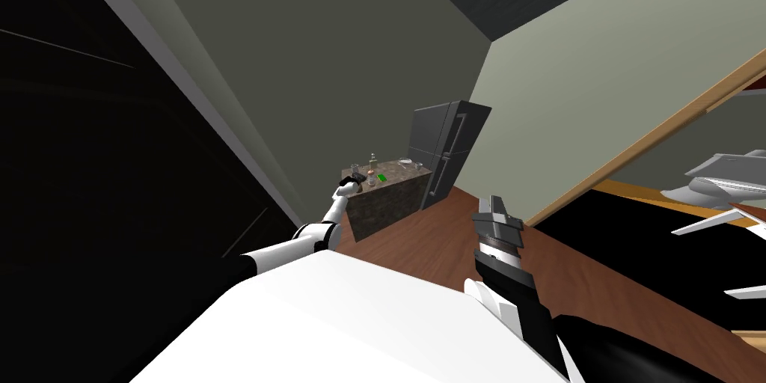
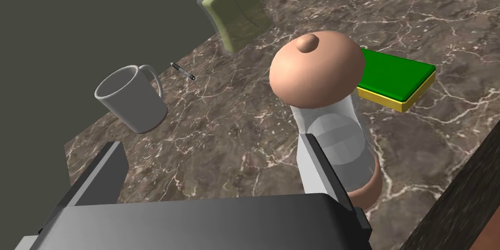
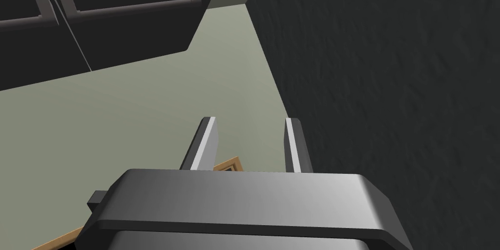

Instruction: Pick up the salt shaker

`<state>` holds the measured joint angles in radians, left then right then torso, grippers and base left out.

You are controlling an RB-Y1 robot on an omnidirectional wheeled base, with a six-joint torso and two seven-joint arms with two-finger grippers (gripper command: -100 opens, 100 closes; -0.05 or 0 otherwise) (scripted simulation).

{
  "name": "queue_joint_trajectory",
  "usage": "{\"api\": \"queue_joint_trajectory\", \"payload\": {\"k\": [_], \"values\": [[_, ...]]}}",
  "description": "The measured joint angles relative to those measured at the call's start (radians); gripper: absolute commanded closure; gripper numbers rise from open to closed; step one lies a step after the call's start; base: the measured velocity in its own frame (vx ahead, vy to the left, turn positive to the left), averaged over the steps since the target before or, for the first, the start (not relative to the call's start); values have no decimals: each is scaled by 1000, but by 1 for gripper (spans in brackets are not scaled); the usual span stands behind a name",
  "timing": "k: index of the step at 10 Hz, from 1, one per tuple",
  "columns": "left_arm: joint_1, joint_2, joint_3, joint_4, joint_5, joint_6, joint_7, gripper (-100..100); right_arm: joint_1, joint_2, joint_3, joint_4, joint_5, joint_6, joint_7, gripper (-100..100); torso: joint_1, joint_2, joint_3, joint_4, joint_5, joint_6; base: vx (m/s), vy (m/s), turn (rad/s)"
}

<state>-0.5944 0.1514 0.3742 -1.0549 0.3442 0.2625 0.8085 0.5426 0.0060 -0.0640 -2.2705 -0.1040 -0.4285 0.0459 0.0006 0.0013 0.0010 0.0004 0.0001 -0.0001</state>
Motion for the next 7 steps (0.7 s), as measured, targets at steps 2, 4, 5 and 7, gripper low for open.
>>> {"api": "queue_joint_trajectory", "payload": {"k": [2,4,5,7], "values": [[-43,3,11,51,13,22,26,-100,0,0,0,0,0,0,0,0,0,0,0,0,0,0,-20,22,-1],[-77,3,16,123,23,20,39,-100,0,0,0,0,0,0,0,0,0,-1,-1,0,0,0,-27,39,-3],[-109,-3,32,158,21,40,59,-100,0,0,0,0,0,0,0,0,1,-1,0,0,0,0,-22,50,-14],[-148,-11,52,203,17,74,86,-100,0,0,0,0,0,0,0,0,1,-1,0,0,0,0,-21,45,-14]]}}
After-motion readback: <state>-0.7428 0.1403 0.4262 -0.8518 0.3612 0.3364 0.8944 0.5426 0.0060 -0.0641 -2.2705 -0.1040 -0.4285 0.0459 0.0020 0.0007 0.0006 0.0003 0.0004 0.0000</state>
